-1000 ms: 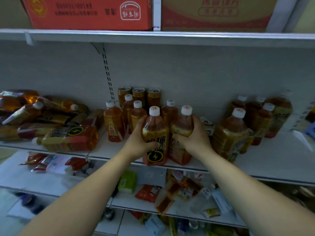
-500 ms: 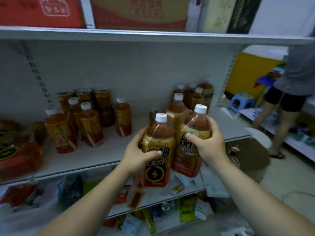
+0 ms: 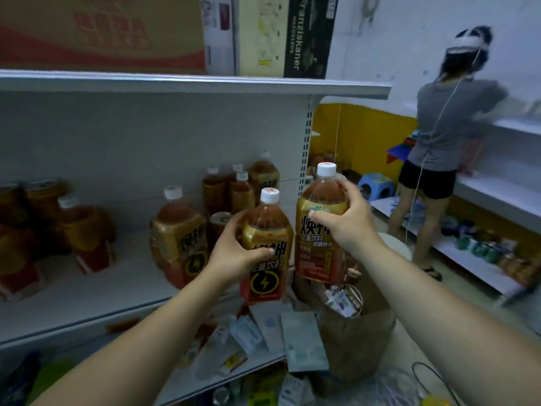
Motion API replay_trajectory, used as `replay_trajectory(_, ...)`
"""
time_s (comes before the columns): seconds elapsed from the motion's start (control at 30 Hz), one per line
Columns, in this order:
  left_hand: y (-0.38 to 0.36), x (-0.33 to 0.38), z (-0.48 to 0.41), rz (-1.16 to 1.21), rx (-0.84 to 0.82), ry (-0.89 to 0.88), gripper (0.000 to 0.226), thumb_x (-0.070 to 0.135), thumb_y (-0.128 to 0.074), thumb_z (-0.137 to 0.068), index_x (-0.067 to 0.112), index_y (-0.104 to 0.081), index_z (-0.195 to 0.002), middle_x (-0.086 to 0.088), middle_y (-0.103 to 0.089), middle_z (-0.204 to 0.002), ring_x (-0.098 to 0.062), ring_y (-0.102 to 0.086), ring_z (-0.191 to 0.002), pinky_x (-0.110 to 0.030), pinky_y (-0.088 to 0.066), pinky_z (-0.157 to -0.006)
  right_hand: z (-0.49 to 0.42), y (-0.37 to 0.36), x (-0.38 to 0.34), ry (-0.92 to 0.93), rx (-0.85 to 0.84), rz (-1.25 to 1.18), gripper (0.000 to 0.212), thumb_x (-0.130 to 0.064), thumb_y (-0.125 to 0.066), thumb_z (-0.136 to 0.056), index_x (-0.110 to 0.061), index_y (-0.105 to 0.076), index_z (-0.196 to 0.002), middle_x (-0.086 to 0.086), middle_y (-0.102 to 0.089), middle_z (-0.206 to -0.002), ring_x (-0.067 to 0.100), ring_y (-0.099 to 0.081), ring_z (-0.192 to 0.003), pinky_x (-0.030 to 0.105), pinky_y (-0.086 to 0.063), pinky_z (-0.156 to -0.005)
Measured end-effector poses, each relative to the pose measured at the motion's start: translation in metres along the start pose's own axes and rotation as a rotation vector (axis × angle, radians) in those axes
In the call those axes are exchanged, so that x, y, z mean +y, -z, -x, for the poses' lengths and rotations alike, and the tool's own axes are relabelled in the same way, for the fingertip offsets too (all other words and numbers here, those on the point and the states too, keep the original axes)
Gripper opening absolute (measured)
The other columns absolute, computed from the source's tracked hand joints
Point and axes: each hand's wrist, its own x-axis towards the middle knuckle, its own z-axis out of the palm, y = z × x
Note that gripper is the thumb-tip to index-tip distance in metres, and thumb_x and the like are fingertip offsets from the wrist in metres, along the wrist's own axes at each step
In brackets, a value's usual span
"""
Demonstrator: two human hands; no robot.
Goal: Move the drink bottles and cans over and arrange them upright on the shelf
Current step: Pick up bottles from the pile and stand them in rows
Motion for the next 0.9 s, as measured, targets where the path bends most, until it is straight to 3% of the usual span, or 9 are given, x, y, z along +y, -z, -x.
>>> replay_trajectory(0.07,-0.015,-0.002,-0.014,-0.016,0.034,0.012,0.091,0.031,-0.088,-0.054,0.041,-0.036,-0.128,0.02,-0.056,-0.11,0.001,-0.057,-0.099,-0.026,-0.048,-0.085,-0.021,0.007,0.014,-0.016,-0.029,0.022,0.078,-0.035,-0.087,-0.059,-0.037,-0.046,-0.126,-0.022,-0.056,-0.106,-0.003,-0.057,-0.093,0.024,-0.048,-0.075)
replay_trajectory(0.27,-0.039,-0.02,-0.056,-0.022,0.088,0.061,0.088,0.019,-0.087,-0.059,0.043,-0.031,-0.123,0.021,-0.056,-0.104,0.013,-0.059,-0.087,-0.012,-0.046,-0.069,-0.076,-0.003,0.058,-0.055,-0.089,0.011,0.073,-0.026,-0.089,-0.06,-0.036,-0.043,-0.115,-0.023,-0.057,-0.095,-0.014,-0.056,-0.079,0.007,-0.04,-0.061)
replay_trajectory(0.33,-0.045,-0.029,-0.073,0.003,0.099,0.065,0.089,0.014,-0.086,-0.061,0.038,-0.03,-0.126,0.019,-0.057,-0.106,0.012,-0.059,-0.091,-0.011,-0.047,-0.068,-0.091,-0.01,0.073,-0.072,-0.152,-0.006,0.073,-0.027,-0.088,-0.062,-0.037,-0.041,-0.116,-0.021,-0.058,-0.099,-0.011,-0.056,-0.083,0.009,-0.041,-0.062)
replay_trajectory(0.47,-0.052,-0.042,-0.107,-0.011,0.05,0.068,0.091,0.01,-0.082,-0.068,0.036,-0.024,-0.133,0.01,-0.053,-0.12,-0.005,-0.055,-0.11,-0.023,-0.048,-0.085,-0.123,-0.02,0.103,-0.099,-0.195,-0.05,0.073,-0.023,-0.087,-0.066,-0.04,-0.039,-0.117,-0.012,-0.062,-0.106,-0.004,-0.061,-0.09,0.019,-0.047,-0.071)
replay_trajectory(0.57,-0.051,-0.045,-0.129,-0.104,-0.034,0.052,0.091,0.012,-0.081,-0.07,0.042,-0.019,-0.13,0.006,-0.049,-0.128,-0.006,-0.051,-0.113,-0.02,-0.045,-0.087,-0.15,-0.023,0.121,-0.067,-0.263,-0.034,0.07,-0.019,-0.085,-0.069,-0.043,-0.04,-0.117,-0.002,-0.062,-0.113,0.004,-0.063,-0.097,0.029,-0.053,-0.08)
replay_trajectory(0.7,-0.051,-0.041,-0.144,-0.23,-0.022,0.019,0.096,0.015,-0.081,-0.069,0.023,-0.022,-0.144,0.001,-0.044,-0.139,-0.015,-0.046,-0.126,-0.043,-0.04,-0.104,-0.194,-0.023,0.131,0.012,-0.42,0.07,0.065,-0.019,-0.082,-0.073,-0.039,-0.045,-0.122,0.0,-0.058,-0.119,0.014,-0.061,-0.106,0.043,-0.052,-0.092)
replay_trajectory(0.77,-0.06,-0.041,-0.144,-0.308,0.044,0.002,0.094,0.018,-0.078,-0.074,0.023,-0.017,-0.146,0.007,-0.037,-0.139,-0.016,-0.038,-0.131,-0.041,-0.033,-0.109,-0.213,-0.022,0.135,0.059,-0.472,0.158,0.071,-0.021,-0.082,-0.074,-0.022,-0.045,-0.134,0.014,-0.054,-0.124,0.027,-0.058,-0.111,0.049,-0.05,-0.093)
replay_trajectory(0.9,-0.086,-0.04,-0.148,-0.483,0.218,-0.063,0.088,0.019,-0.067,-0.085,0.033,-0.005,-0.146,-0.001,-0.021,-0.152,-0.012,-0.017,-0.139,-0.029,-0.019,-0.111,-0.233,-0.029,0.139,0.175,-0.474,0.188,0.061,-0.012,-0.079,-0.075,-0.01,-0.048,-0.128,0.012,-0.064,-0.109,0.025,-0.064,-0.097,0.047,-0.054,-0.082)
